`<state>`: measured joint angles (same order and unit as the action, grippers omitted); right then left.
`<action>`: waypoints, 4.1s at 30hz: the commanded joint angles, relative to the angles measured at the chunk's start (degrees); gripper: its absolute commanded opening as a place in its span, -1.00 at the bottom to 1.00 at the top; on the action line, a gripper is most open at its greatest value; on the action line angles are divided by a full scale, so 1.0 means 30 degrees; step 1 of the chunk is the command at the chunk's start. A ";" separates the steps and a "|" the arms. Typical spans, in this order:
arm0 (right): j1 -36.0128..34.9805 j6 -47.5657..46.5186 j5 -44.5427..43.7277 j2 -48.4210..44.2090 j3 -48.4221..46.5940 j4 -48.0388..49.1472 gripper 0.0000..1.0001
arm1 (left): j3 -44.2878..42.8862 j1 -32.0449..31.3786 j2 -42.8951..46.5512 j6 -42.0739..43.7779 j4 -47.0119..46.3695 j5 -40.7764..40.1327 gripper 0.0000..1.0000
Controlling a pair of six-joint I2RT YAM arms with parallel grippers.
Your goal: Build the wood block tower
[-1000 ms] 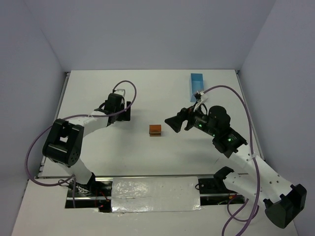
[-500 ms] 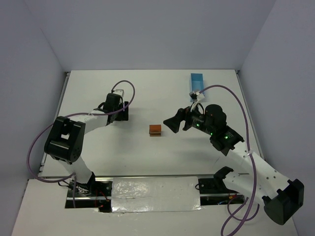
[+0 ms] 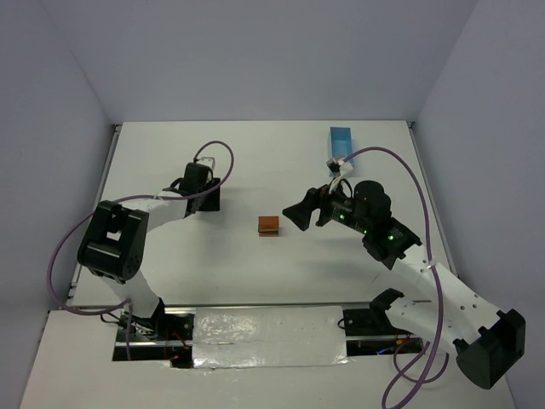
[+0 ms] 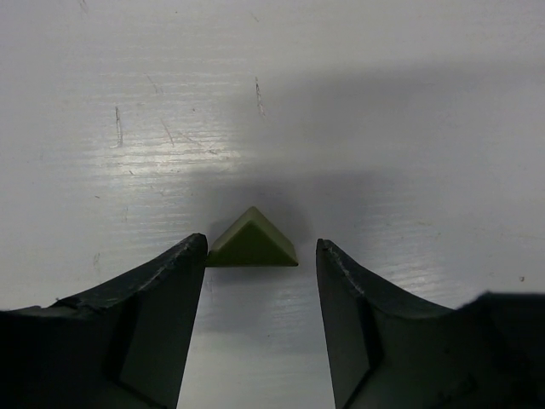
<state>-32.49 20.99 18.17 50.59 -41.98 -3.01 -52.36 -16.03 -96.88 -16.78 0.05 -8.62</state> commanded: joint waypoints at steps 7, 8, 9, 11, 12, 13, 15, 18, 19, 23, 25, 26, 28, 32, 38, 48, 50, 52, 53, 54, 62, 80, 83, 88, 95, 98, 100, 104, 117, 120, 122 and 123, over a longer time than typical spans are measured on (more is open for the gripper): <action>-0.0185 -0.0464 -0.0111 -0.0105 -0.0041 0.0474 0.99 | -0.0564 0.0071 -0.0226 -0.0092 0.0474 0.0384 0.11; -0.0157 -0.0465 -0.0111 -0.0105 -0.0070 0.0474 1.00 | -0.0594 0.0071 -0.0255 -0.0092 0.0509 0.0384 0.06; -0.0156 -0.0523 -0.0198 -0.0105 -0.0070 0.0445 1.00 | -0.0594 0.0071 -0.0226 -0.0063 0.0509 0.0500 -0.04; -0.0185 -0.0611 -0.0316 -0.0105 -0.0129 0.0329 0.99 | -0.0594 0.0071 -0.0139 -0.0034 0.0509 0.0559 -0.09; -0.0157 -0.0669 -0.0403 -0.0105 -0.0158 0.0299 0.99 | -0.0594 0.0071 -0.0080 -0.0004 0.0451 0.0647 -0.15; -0.0156 -0.0612 -0.0462 -0.0105 -0.0187 0.0299 0.99 | -0.0536 0.0071 -0.0021 0.0025 0.0393 0.0648 -0.21; -0.0156 -0.0582 -0.0550 -0.0076 -0.0246 0.0153 0.99 | -0.0507 0.0071 0.0124 0.0025 0.0363 0.0706 -0.39; -0.0127 -0.0465 -0.0784 0.0100 -0.0567 -0.0228 0.99 | -0.0331 0.0012 0.0649 -0.0033 0.0333 0.1086 -0.61; -0.0098 -0.0378 -0.0814 0.0187 -0.0655 -0.0316 0.99 | -0.0243 -0.0046 0.0827 -0.0062 0.0333 0.1174 -0.65; -0.0040 0.0149 -0.0901 0.0364 -0.1328 -0.1046 0.99 | 0.0284 -0.0865 0.2670 -0.0355 0.0450 0.0561 -0.92; -0.0069 0.0560 -0.0843 0.0422 -0.1970 -0.1399 0.97 | 0.0548 -0.1743 0.4134 -0.0619 0.0684 0.0181 -1.00; -0.0068 0.0735 -0.0785 0.0539 -0.2265 -0.1865 0.96 | 0.0693 -0.2645 0.4748 -0.0706 0.0743 -0.0169 -1.00; -0.0097 0.1379 -0.0814 0.0685 -0.3257 -0.2452 0.94 | 0.1337 -0.3878 0.6711 -0.0795 0.0569 -0.0872 -1.00; -0.0098 0.2580 -0.0785 0.1301 -0.5019 -0.4415 1.00 | 0.3560 -0.8091 1.1680 0.0226 -0.1915 -0.2691 -1.00; -0.1003 0.4281 -0.0694 0.1945 -0.6923 -0.5938 0.89 | 0.8688 -0.9683 1.7867 0.1604 -0.8069 0.0936 -1.00; -0.5984 0.4427 -0.6819 0.4406 -1.0120 -0.9634 0.72 | 0.9776 -1.0154 2.0338 0.3394 -0.8660 0.4922 -1.00; -0.6570 0.4545 -0.6936 0.4728 -1.0032 -0.9575 0.70 | 0.9952 -1.0184 2.0779 0.3569 -0.8749 0.5217 -1.00; -0.6980 0.4720 -0.7024 0.5224 -0.9944 -0.9458 0.68 | 0.9953 -1.0242 2.1042 0.3861 -0.8574 0.5248 -1.00; -0.7156 0.4750 -0.6996 0.5430 -0.9914 -0.9399 0.67 | 0.9895 -1.0213 2.1073 0.3921 -0.8341 0.5276 -1.00; -0.7303 0.4779 -0.6967 0.5606 -0.9972 -0.9370 0.64 | 0.9865 -1.0213 2.1102 0.4038 -0.8223 0.5306 -1.00; -0.8007 0.4517 -0.6205 0.7274 -1.0674 -0.8666 0.54 | 1.0041 -1.0271 2.1308 0.4361 -0.8280 0.5657 -1.00; -0.8594 0.3549 -0.6175 0.8567 -1.1760 -0.8579 0.20 | 0.9806 -1.0242 2.1102 0.4478 -0.7987 0.5833 -1.00; -0.8594 0.3578 -0.6146 0.8625 -1.1672 -0.8432 0.19 | 0.9777 -1.0271 2.1161 0.4478 -0.7929 0.5833 -1.00; -0.8594 0.3491 -0.5443 0.8860 -1.2053 -0.8724 -0.07 | 0.9748 -1.0242 2.1073 0.4537 -0.7840 0.5746 -1.00; -0.8565 0.3198 -0.4508 0.8831 -1.1907 -0.8754 -0.61 | 0.9660 -1.0242 2.1015 0.4537 -0.7724 0.5307 -0.71; -0.8390 0.2584 -0.3401 0.8656 -1.1325 -0.7996 -0.80 | 0.9514 -1.0242 2.0781 0.4186 -0.7490 0.4459 0.01; -0.8097 0.2176 -0.2809 0.8421 -1.0797 -0.7178 -0.82 | 0.9309 -1.0271 2.0605 0.3633 -0.7110 0.3262 0.56; -0.6810 0.0477 -0.1899 0.7894 -1.0004 -0.6089 -0.87 | 0.8871 -1.0271 2.0925 0.2372 -0.5823 0.2204 0.99; -0.2735 -1.7651 0.3110 0.7220 -0.5552 -0.2663 -0.84 | 0.0493 -1.0242 1.9905 -0.3760 1.2165 -0.6555 0.99; -0.2560 -2.0937 0.4309 0.7132 -0.4526 -0.2048 -0.84 | -0.0095 -1.0271 1.9375 -0.2850 1.3281 -0.8489 0.99; -0.2296 -2.1876 0.5626 0.7451 -0.4318 -0.2074 -0.84 | -0.0009 -1.0242 1.9373 -0.2408 1.3167 -0.8990 0.99; -0.2208 -2.3070 0.6240 0.7744 -0.4492 -0.2916 -0.84 | 0.0195 -1.0242 1.9577 -0.2029 1.3049 -0.8962 0.99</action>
<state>-39.97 -33.61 29.45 74.08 -54.81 -13.76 -51.46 -46.76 -38.15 -25.36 34.02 -29.98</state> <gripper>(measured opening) 0.410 0.994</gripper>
